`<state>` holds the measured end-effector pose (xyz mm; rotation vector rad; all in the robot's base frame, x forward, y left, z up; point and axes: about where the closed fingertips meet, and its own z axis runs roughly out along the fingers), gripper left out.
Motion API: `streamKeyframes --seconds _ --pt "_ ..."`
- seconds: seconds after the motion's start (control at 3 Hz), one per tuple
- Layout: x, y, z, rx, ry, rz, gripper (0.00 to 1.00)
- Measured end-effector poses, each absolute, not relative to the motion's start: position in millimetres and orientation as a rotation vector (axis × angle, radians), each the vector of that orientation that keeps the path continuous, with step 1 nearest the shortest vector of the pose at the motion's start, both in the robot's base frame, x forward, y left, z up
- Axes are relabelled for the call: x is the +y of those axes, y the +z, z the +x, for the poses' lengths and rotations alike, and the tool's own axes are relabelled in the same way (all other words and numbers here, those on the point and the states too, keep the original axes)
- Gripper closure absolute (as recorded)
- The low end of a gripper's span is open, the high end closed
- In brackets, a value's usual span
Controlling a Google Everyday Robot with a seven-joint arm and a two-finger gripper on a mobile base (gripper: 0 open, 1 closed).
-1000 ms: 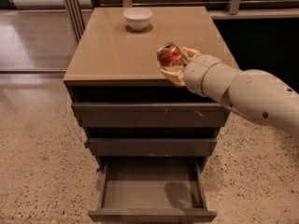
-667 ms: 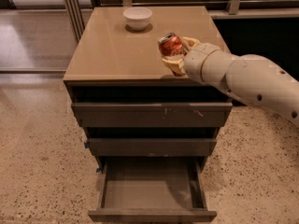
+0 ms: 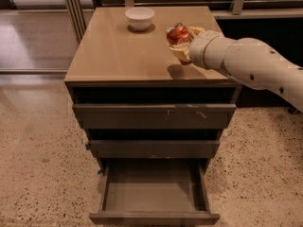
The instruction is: Pick coke can from bottom drawer and place on counter
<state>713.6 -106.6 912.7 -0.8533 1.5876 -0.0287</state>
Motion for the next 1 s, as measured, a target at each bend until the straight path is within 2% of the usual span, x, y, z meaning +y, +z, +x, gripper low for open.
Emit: streamKeyframes --seconds 0.67,1.0 --pt "-133 869 754 1.638 -0.028 -0.717 1.00" --pt "-132 871 755 1.638 -0.027 -0.717 0.93"
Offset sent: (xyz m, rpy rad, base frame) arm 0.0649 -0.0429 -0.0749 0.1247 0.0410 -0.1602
